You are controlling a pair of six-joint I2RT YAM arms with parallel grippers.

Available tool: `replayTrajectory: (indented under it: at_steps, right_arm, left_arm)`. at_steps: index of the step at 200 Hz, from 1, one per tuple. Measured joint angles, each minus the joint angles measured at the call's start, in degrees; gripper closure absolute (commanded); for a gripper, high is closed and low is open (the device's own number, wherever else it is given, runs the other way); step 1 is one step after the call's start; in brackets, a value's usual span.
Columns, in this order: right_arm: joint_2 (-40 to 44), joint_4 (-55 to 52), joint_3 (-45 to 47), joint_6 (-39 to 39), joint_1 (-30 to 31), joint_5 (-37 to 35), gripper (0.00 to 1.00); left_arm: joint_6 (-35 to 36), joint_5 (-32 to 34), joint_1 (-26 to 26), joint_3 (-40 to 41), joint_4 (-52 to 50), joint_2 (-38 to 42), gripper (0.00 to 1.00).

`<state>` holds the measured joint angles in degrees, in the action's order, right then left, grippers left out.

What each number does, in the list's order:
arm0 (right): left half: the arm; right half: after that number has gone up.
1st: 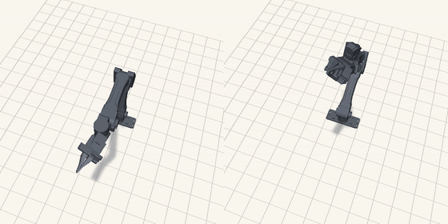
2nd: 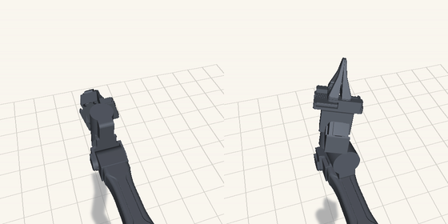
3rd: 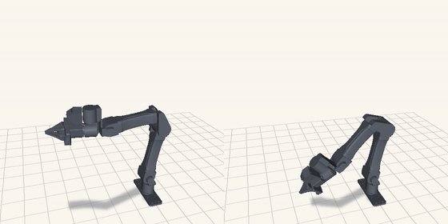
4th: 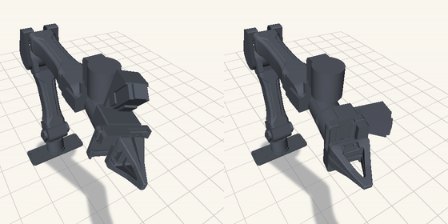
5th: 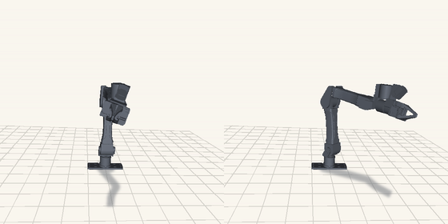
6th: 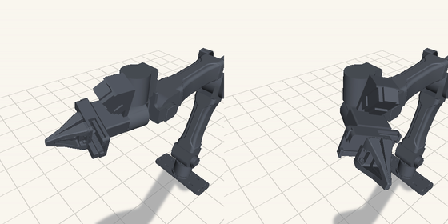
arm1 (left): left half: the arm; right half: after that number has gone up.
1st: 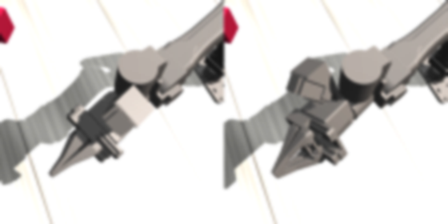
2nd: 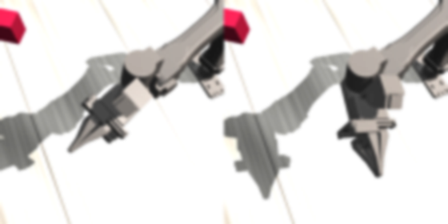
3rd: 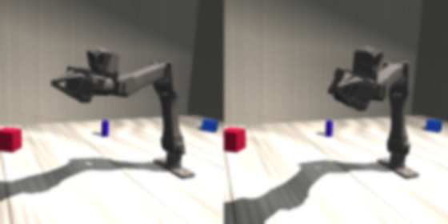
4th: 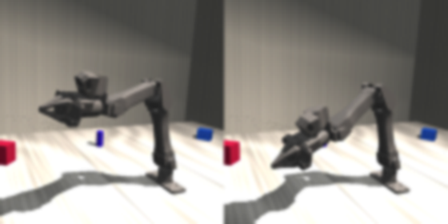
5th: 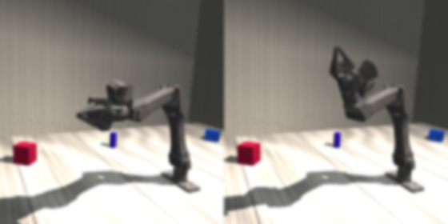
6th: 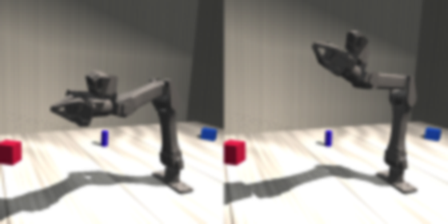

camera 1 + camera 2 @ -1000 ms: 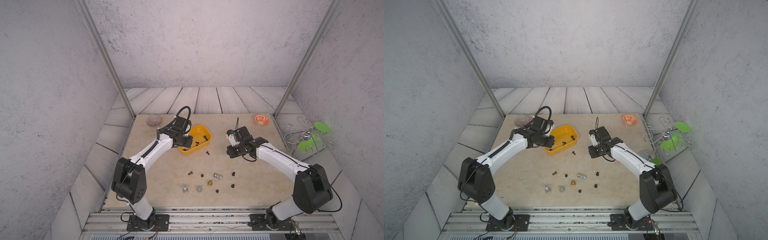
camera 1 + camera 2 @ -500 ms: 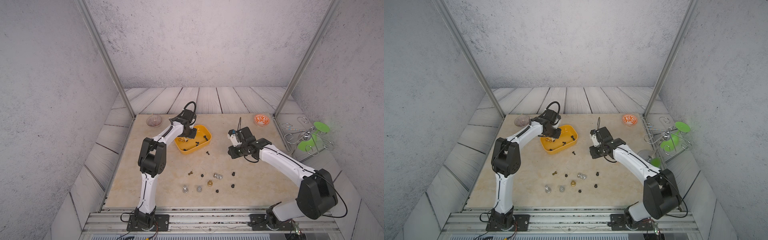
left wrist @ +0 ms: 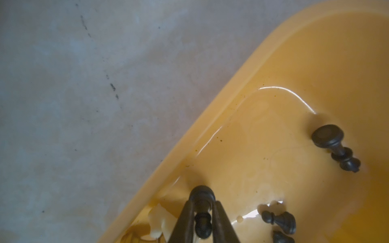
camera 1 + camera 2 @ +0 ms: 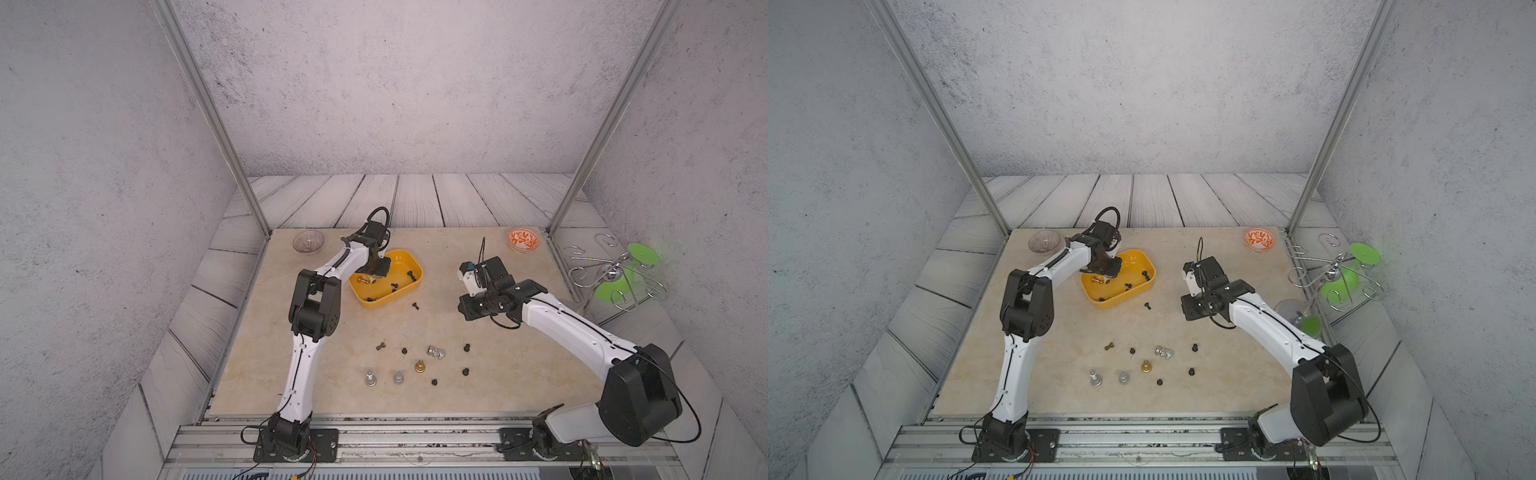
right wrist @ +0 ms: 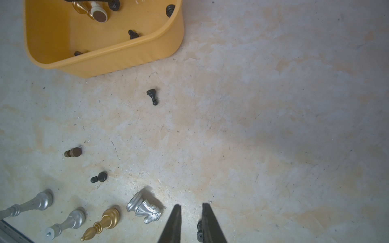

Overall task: Put the chess pieces into the storage box
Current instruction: Place the chess piece in the storage box.

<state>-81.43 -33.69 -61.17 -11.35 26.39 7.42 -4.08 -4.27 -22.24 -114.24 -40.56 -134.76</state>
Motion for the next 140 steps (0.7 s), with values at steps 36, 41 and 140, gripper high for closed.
replayTrajectory:
  at_steps: [36, 41, 140]
  right_arm:
    - [0.07, -0.09, 0.15, -0.02, 0.00, -0.02, 0.79]
    - [0.07, -0.09, 0.15, -0.02, 0.00, -0.02, 0.79]
    - [0.31, -1.49, 2.58, -0.52, 0.00, -0.70, 0.78]
  left_arm:
    - [-0.07, 0.02, 0.00, -0.39, 0.09, 0.02, 0.70]
    - [-0.13, 0.02, 0.00, -0.39, 0.09, 0.02, 0.69]
    - [-0.04, -0.48, 0.00, 2.32, 1.09, 9.07, 0.68]
